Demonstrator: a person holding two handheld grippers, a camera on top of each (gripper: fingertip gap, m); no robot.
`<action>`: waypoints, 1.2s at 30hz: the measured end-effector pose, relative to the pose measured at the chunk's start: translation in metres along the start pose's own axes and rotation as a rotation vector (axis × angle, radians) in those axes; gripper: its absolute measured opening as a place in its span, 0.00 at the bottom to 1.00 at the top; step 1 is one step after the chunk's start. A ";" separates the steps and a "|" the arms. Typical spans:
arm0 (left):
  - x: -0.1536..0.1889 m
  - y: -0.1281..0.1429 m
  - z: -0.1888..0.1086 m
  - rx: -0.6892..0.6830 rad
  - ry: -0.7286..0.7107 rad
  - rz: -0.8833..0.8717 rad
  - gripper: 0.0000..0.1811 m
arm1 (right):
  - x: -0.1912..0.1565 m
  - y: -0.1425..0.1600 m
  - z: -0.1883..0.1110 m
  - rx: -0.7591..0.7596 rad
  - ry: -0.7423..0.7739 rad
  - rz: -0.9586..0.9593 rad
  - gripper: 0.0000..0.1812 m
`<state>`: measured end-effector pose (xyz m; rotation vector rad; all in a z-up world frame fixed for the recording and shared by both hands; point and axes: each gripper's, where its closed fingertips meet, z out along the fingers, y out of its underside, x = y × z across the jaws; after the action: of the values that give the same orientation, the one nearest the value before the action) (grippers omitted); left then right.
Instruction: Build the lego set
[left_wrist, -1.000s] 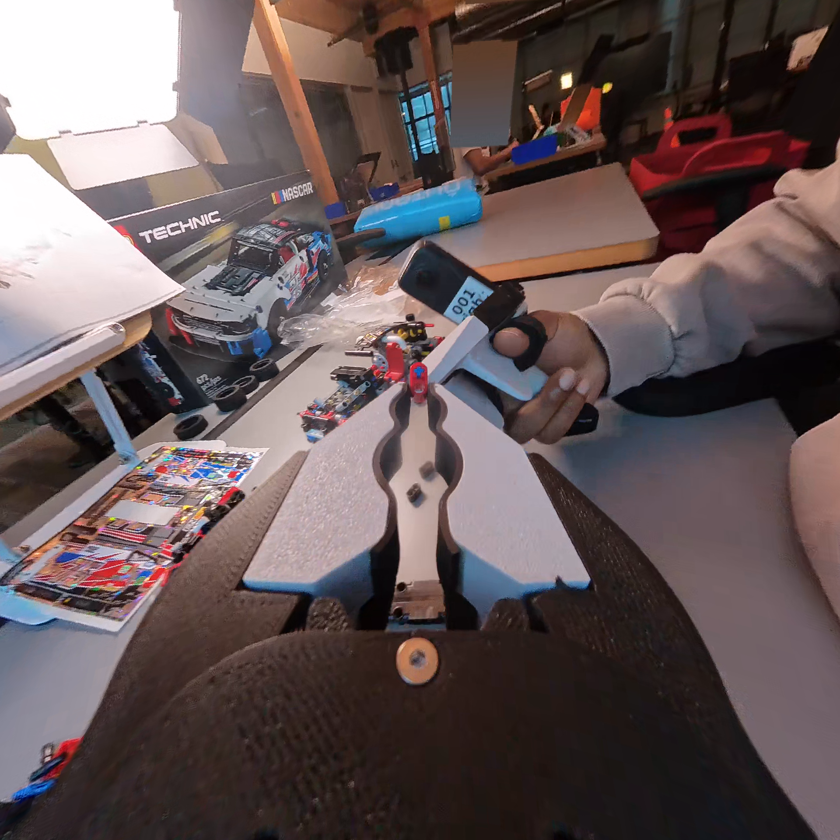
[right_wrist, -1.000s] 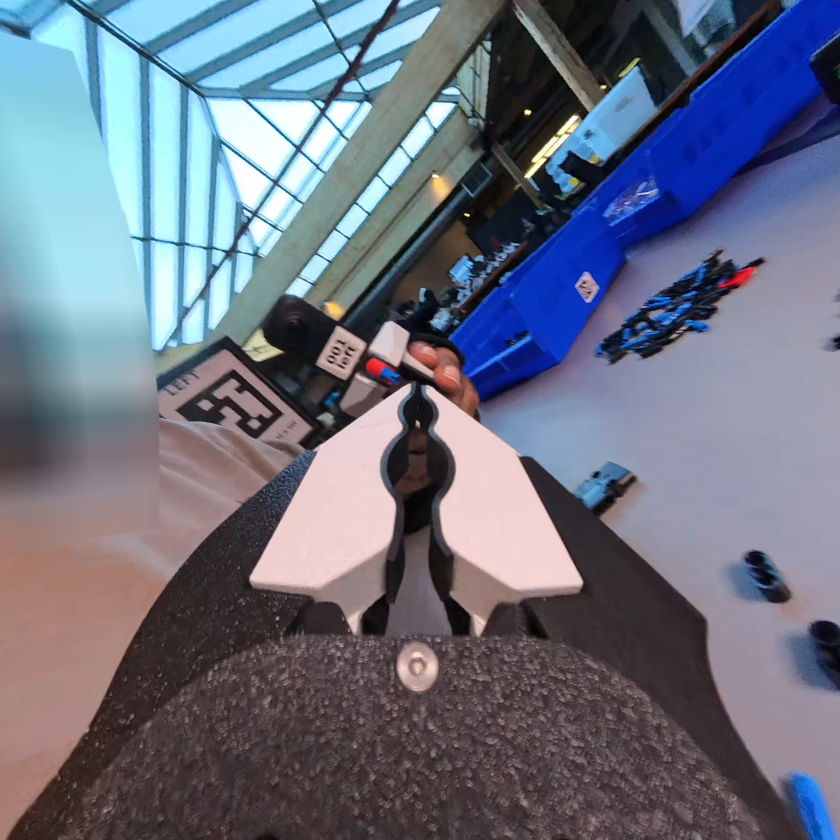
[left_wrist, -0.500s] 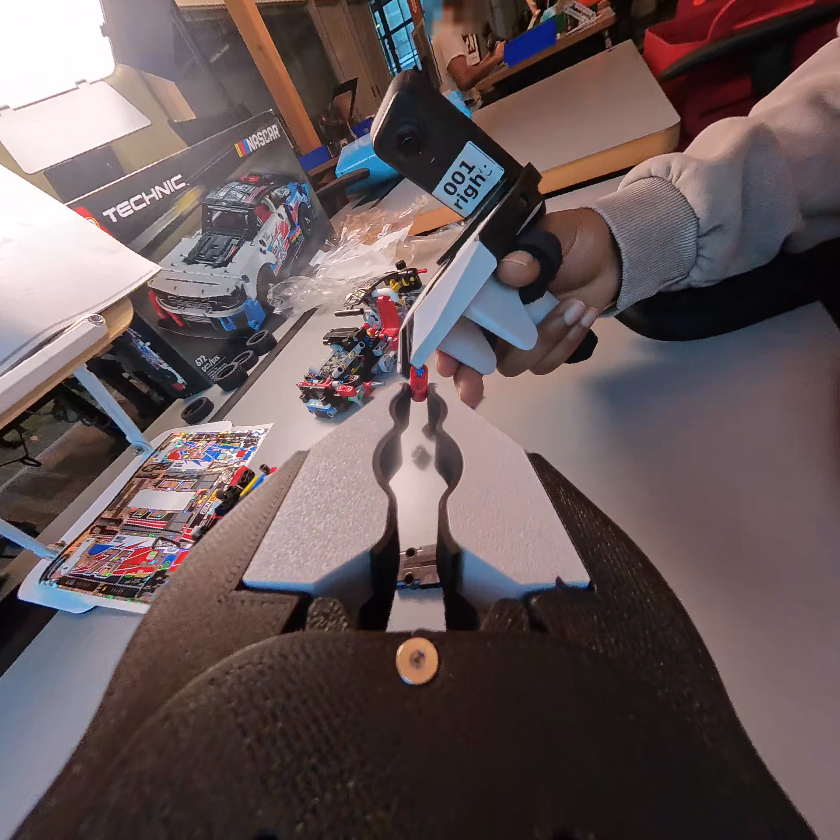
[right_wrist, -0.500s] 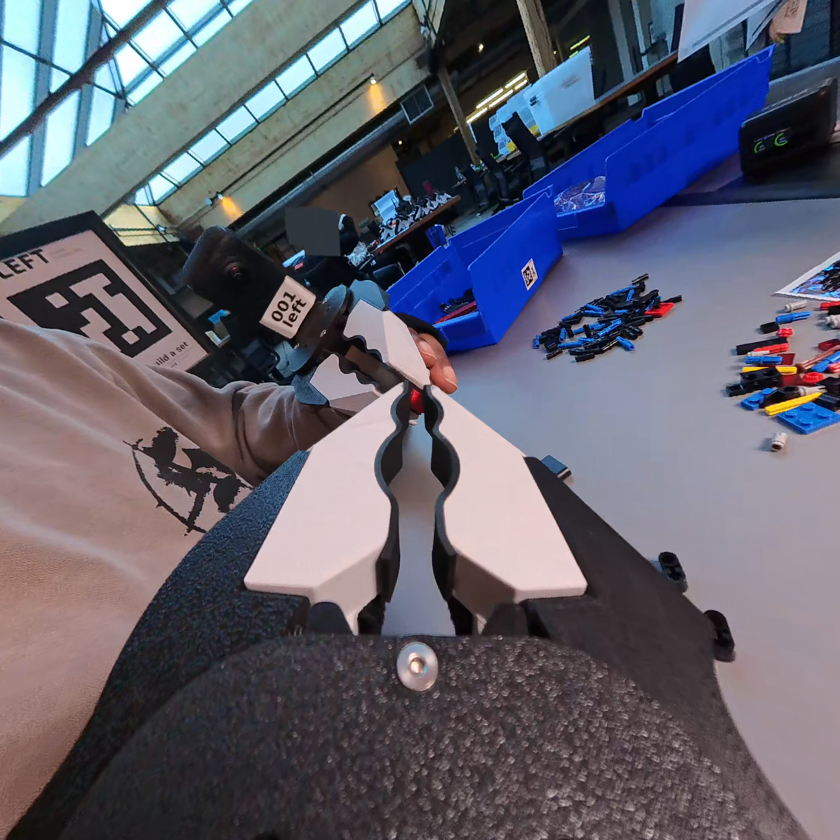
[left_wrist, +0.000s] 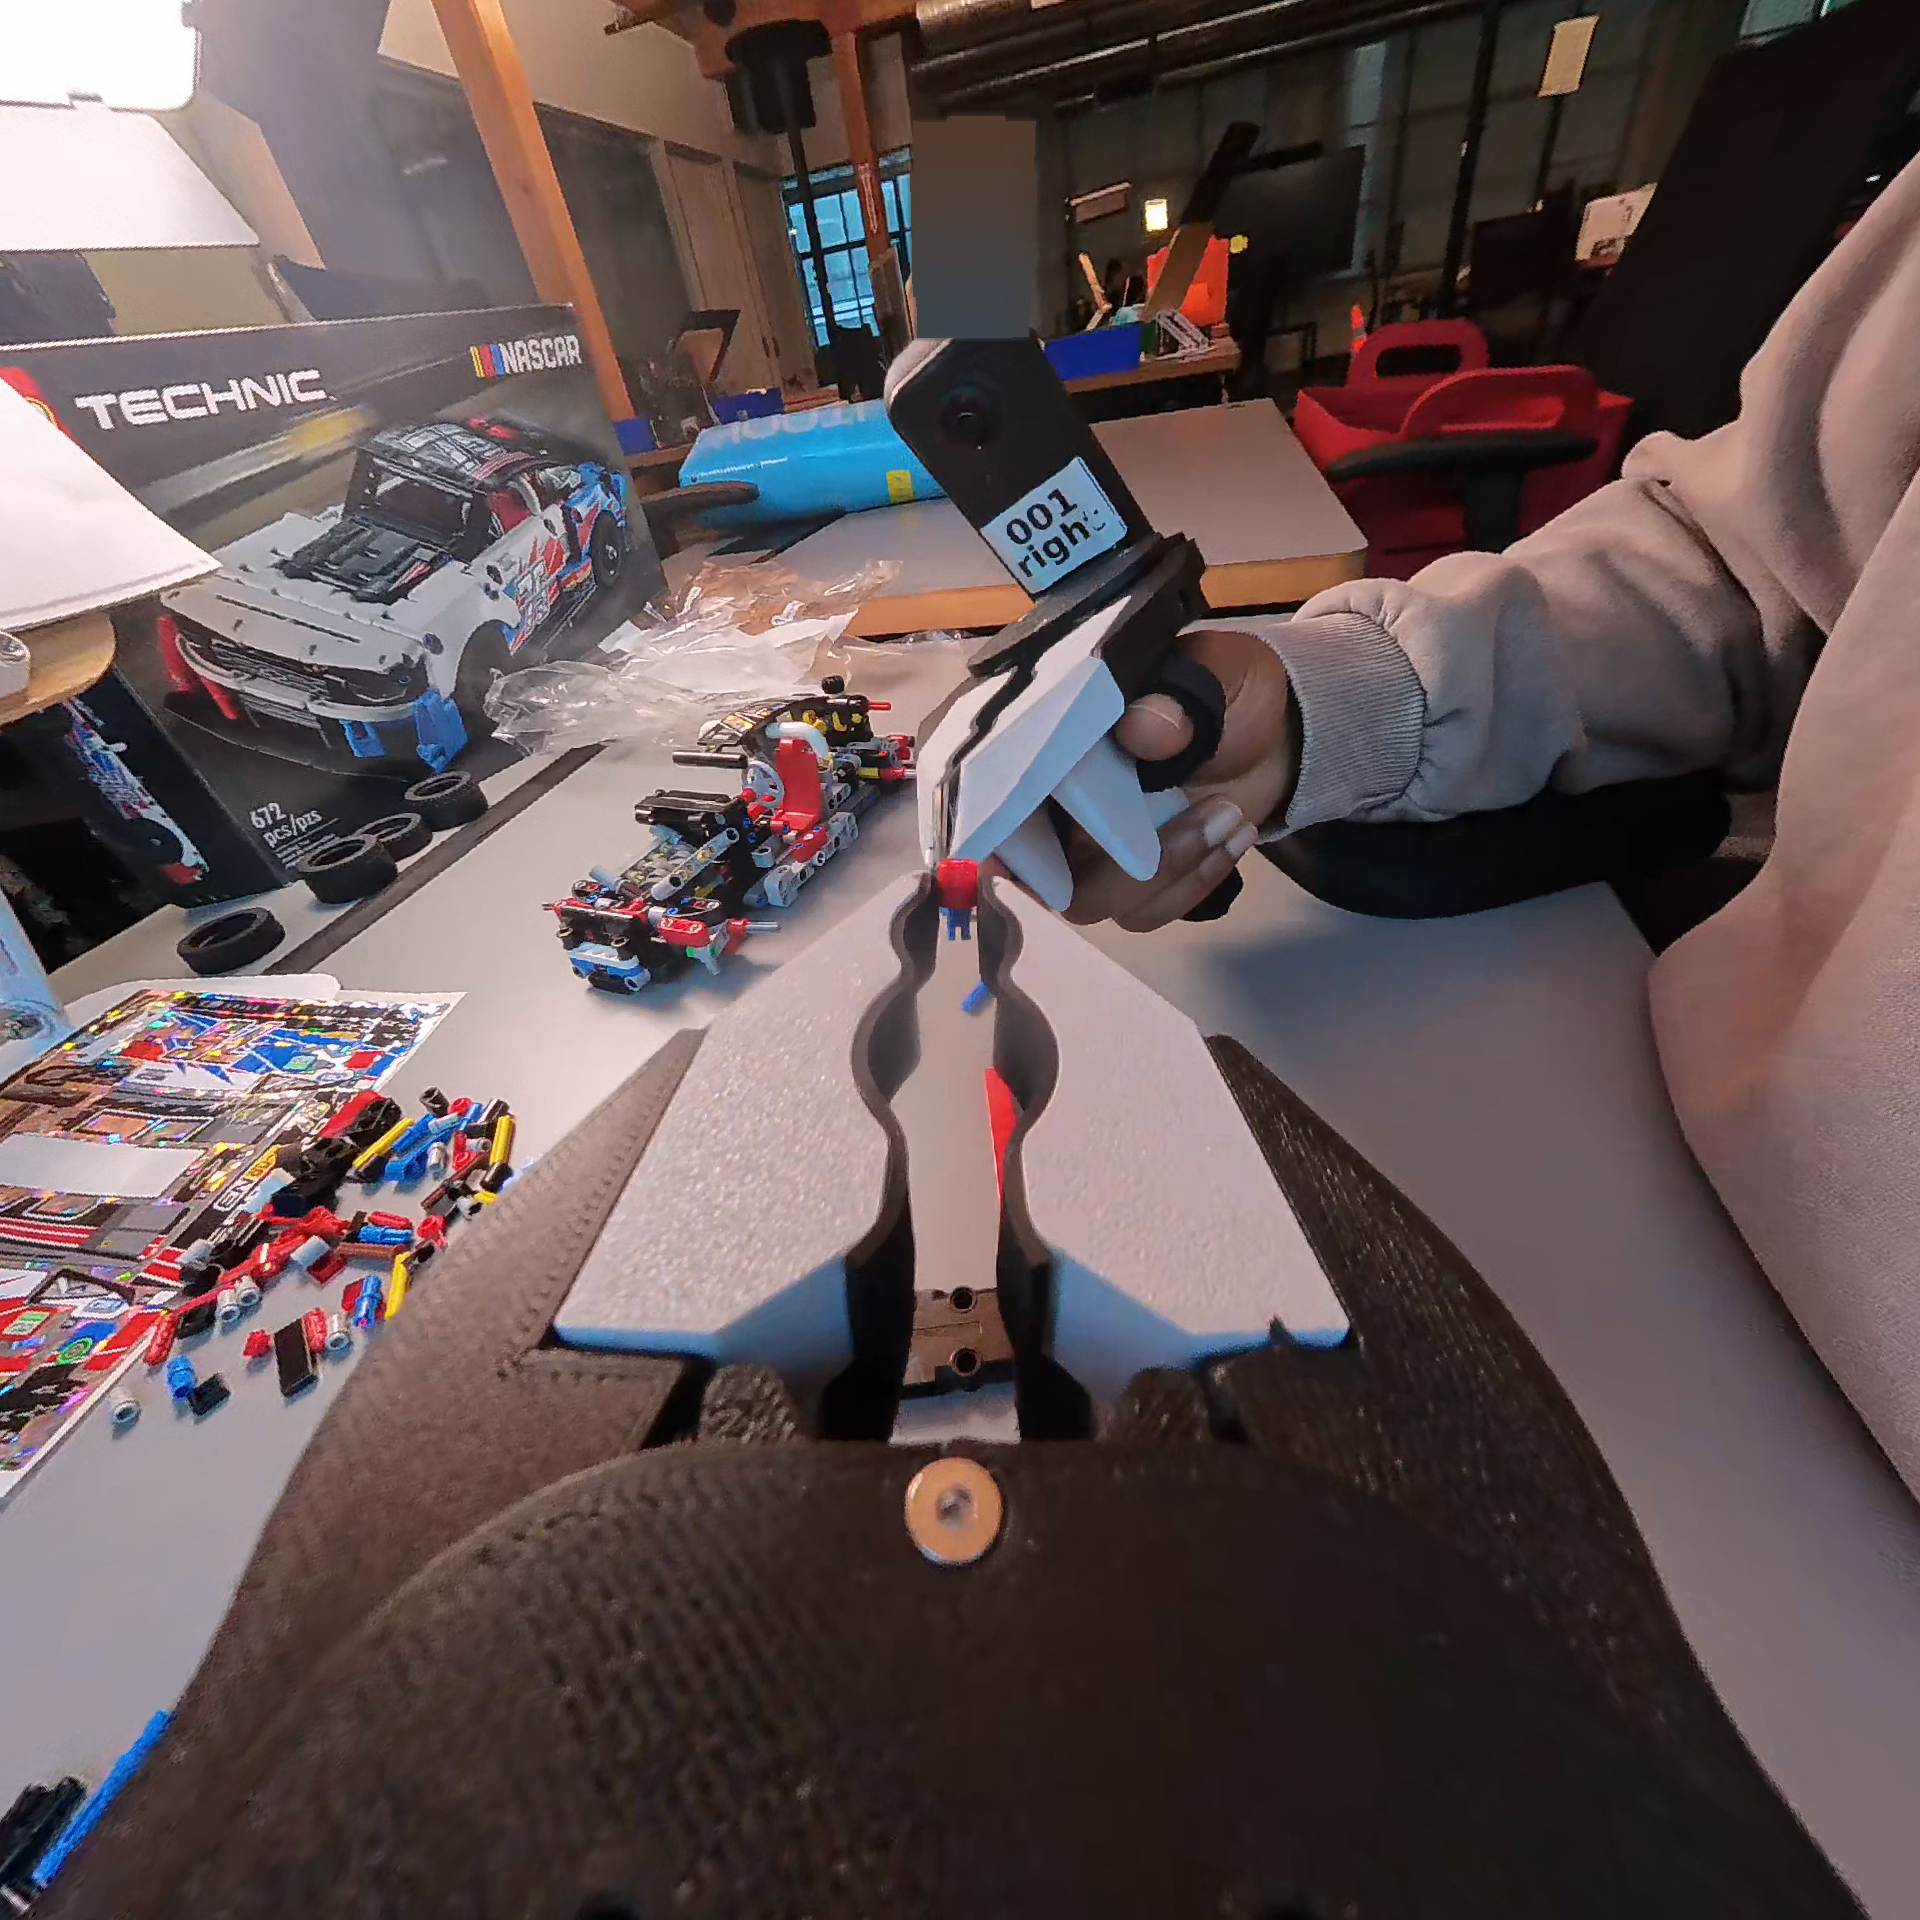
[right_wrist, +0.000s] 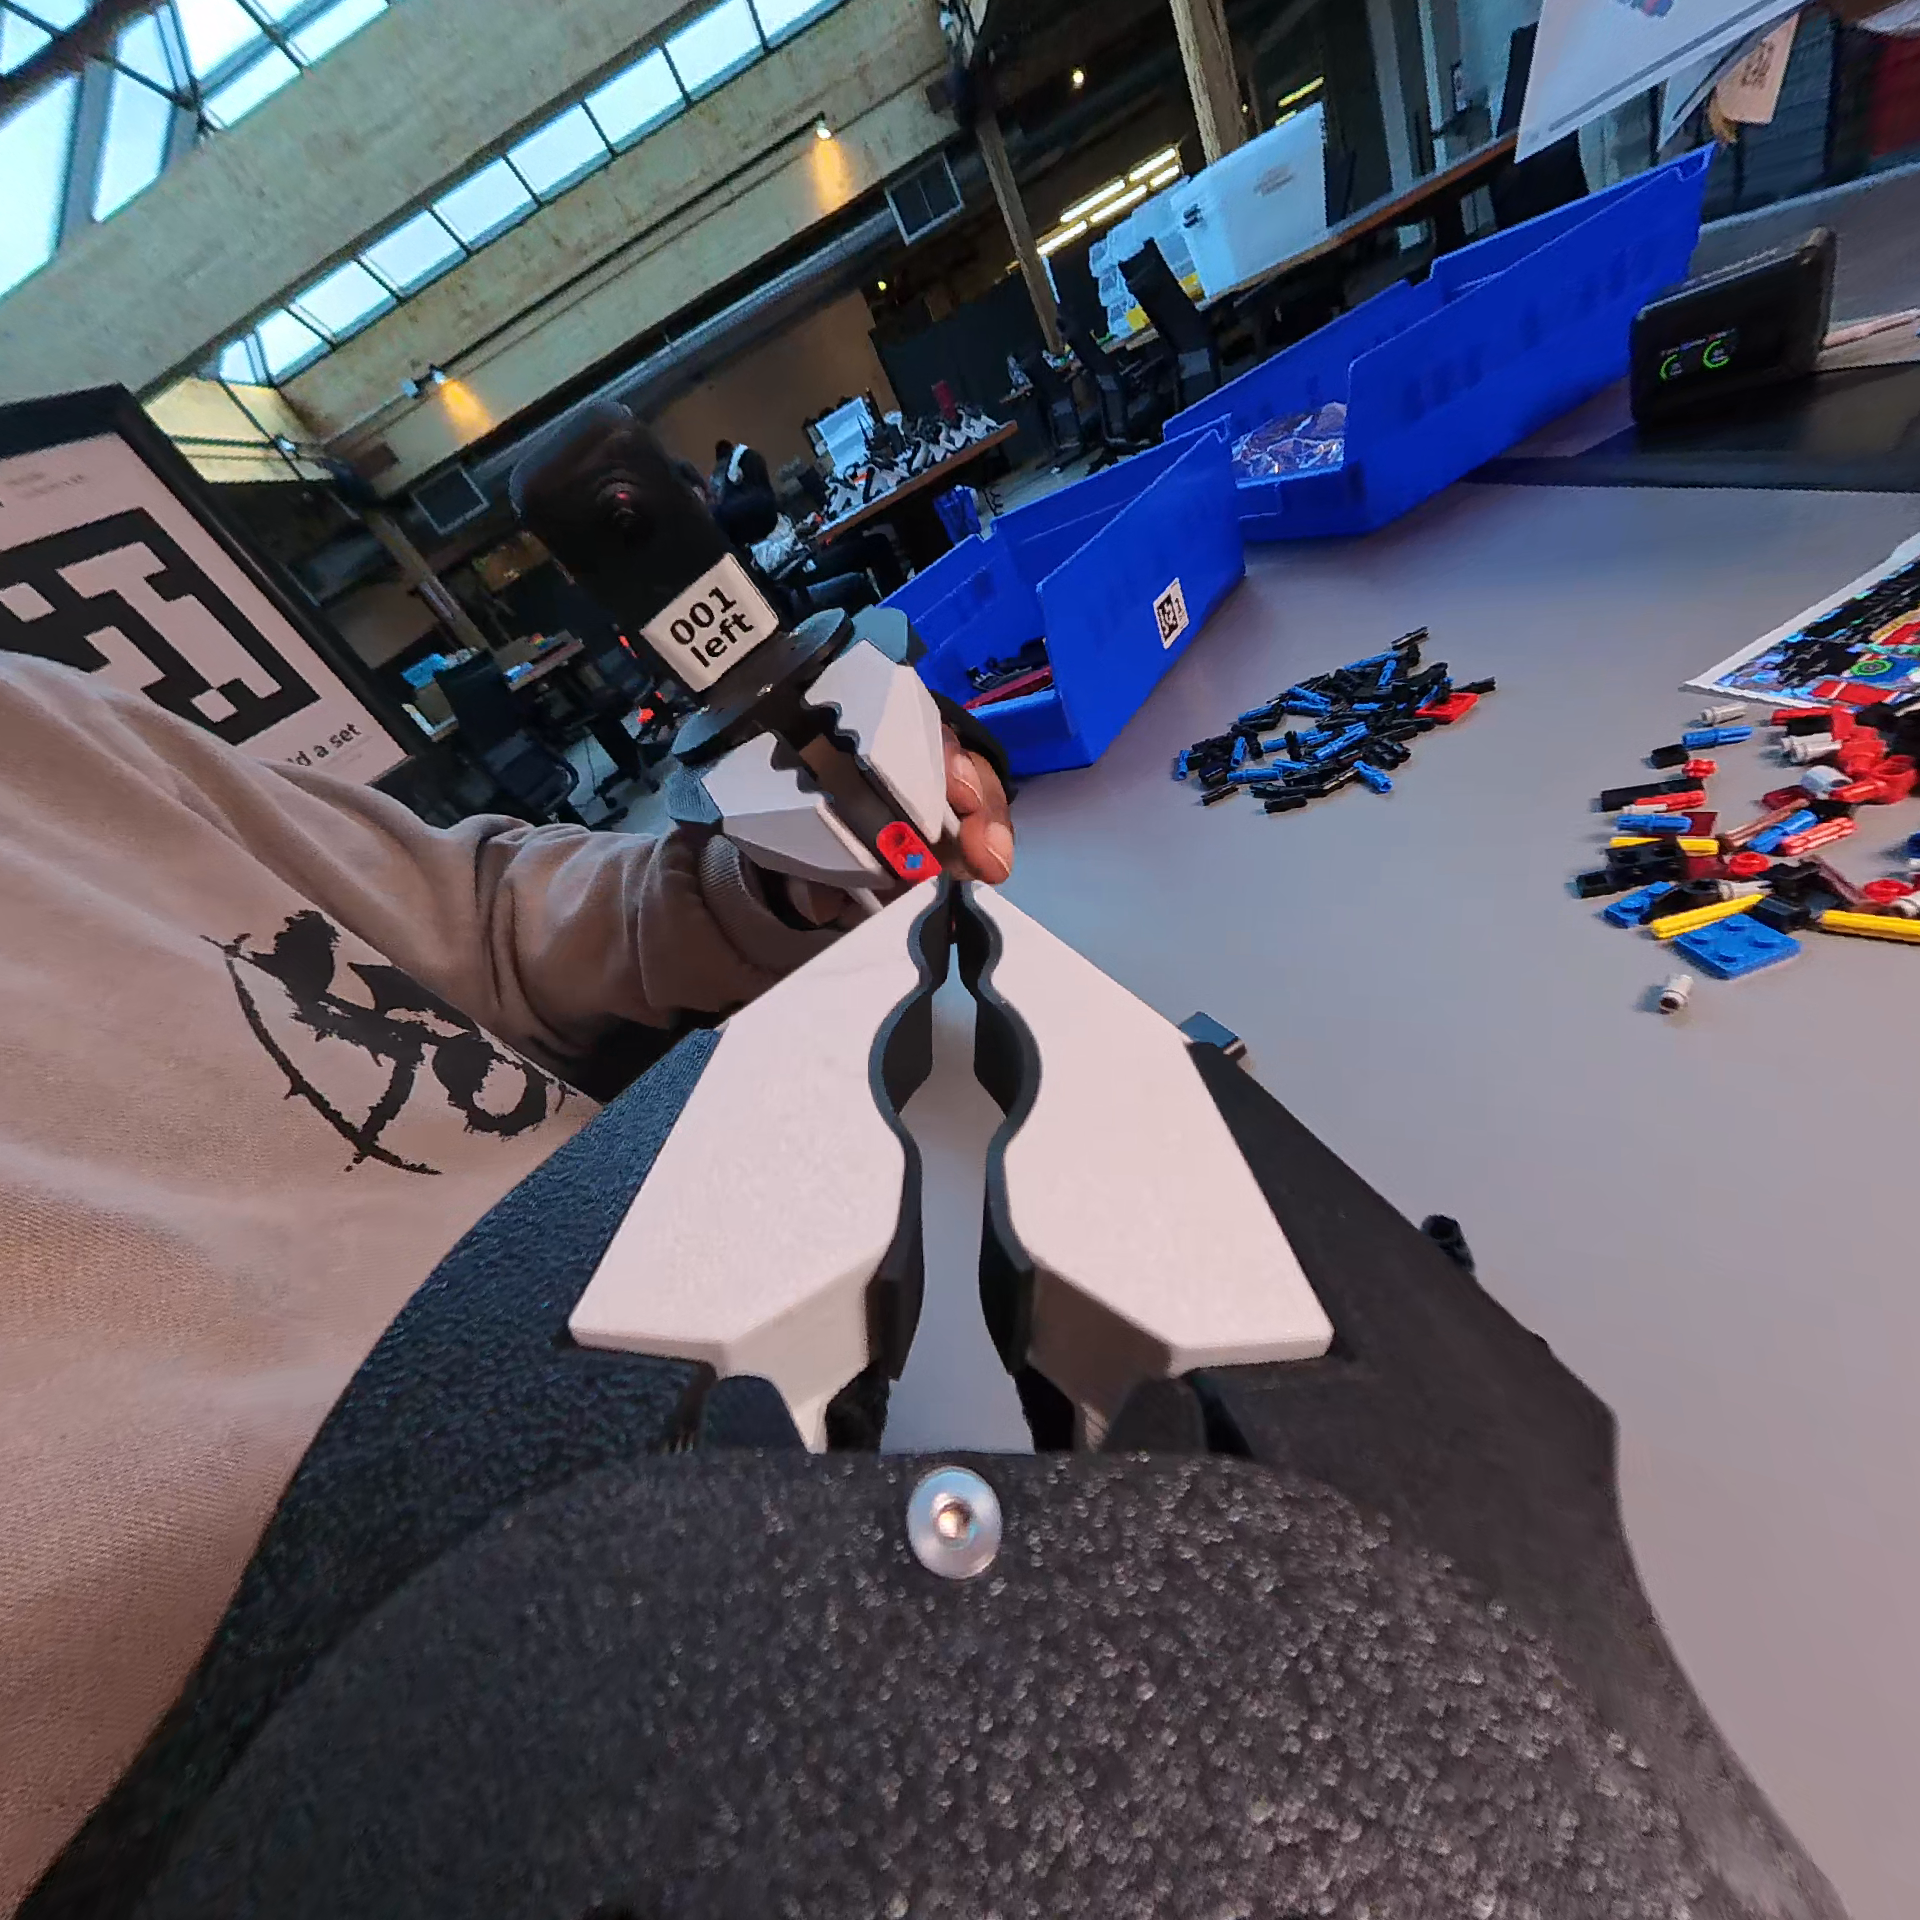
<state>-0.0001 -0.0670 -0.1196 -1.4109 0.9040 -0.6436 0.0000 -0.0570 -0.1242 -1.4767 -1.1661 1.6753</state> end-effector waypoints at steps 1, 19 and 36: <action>-0.001 0.000 -0.001 0.002 -0.005 0.002 0.03 | 0.002 0.002 -0.001 -0.006 0.010 -0.007 0.00; -0.016 0.034 0.003 -0.170 -0.118 0.266 0.03 | 0.026 0.009 0.004 -0.090 0.113 -0.045 0.10; 0.016 0.018 0.006 -0.121 -0.039 0.440 0.03 | -0.010 0.025 0.007 -0.296 -0.173 0.043 0.07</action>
<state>0.0106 -0.0756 -0.1396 -1.2670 1.1913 -0.2315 -0.0020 -0.0774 -0.1423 -1.5639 -1.5412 1.7438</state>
